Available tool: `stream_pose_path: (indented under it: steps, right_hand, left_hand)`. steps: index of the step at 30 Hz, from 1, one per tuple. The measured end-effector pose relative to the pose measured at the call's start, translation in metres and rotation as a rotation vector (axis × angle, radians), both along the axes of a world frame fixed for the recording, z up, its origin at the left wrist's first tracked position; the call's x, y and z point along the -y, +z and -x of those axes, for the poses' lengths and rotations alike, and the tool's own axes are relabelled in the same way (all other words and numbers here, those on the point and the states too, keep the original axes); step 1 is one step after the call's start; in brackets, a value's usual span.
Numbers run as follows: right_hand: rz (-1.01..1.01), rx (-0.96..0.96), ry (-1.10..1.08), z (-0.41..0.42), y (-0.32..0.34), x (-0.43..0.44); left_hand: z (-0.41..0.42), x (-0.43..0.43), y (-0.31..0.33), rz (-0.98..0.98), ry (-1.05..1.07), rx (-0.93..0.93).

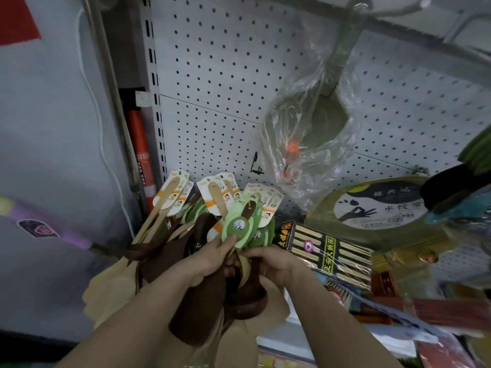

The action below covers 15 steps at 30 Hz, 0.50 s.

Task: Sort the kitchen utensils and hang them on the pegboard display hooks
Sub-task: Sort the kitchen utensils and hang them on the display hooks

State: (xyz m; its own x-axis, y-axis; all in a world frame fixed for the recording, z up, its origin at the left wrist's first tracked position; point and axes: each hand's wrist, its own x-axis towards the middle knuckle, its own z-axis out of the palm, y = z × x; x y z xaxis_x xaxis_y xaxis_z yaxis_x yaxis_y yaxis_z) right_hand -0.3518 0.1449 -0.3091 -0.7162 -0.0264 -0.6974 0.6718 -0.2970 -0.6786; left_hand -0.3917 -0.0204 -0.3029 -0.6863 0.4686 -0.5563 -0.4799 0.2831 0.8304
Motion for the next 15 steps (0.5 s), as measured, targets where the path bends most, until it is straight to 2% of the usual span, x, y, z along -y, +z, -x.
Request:
stream_pose_path:
  steps: [4,11,15]
  right_hand:
    - [-0.029,-0.036,-0.105,-0.003,-0.012,0.017]
    - [-0.094,0.023,-0.249,0.004,-0.019,0.029]
    - [-0.11,0.049,-0.278,0.005,-0.013,0.035]
  left_hand:
    - [0.005,0.014,-0.002,0.008,-0.075,0.051]
    - [0.004,0.03,-0.007,-0.019,-0.244,-0.069]
    - [0.006,0.044,-0.002,0.081,-0.11,-0.162]
